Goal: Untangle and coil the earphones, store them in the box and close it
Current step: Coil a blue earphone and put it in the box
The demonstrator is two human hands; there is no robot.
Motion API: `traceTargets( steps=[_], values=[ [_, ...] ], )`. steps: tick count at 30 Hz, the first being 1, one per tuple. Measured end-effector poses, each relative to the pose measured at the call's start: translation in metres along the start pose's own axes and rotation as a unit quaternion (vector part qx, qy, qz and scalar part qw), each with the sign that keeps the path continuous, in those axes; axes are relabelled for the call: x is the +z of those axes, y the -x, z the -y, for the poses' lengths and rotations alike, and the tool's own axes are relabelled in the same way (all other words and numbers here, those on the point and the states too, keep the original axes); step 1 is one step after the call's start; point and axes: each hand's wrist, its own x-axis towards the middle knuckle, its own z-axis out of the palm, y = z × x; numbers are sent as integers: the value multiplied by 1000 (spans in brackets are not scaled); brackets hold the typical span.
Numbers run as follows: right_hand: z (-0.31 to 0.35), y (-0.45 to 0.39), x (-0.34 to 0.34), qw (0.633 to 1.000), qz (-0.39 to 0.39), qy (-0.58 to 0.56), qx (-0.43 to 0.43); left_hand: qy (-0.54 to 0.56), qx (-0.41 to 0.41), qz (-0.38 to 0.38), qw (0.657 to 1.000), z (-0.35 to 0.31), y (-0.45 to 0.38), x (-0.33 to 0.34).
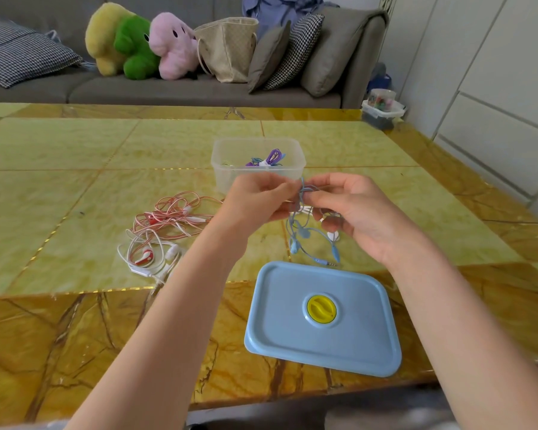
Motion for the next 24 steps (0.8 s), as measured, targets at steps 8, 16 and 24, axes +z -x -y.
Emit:
traceTargets(
  steps=[8,16,24],
  values=[
    [0,-1,-4,1000,4,14,-28,48,-4,62,997,2,0,-4],
    [-4,-5,-6,991,-97,57,-70,103,-1,0,995,2,-2,-7],
    [-2,-6,-6,985,-107,74,-112,149,-4,-18,989,5,-5,-8]
  ],
)
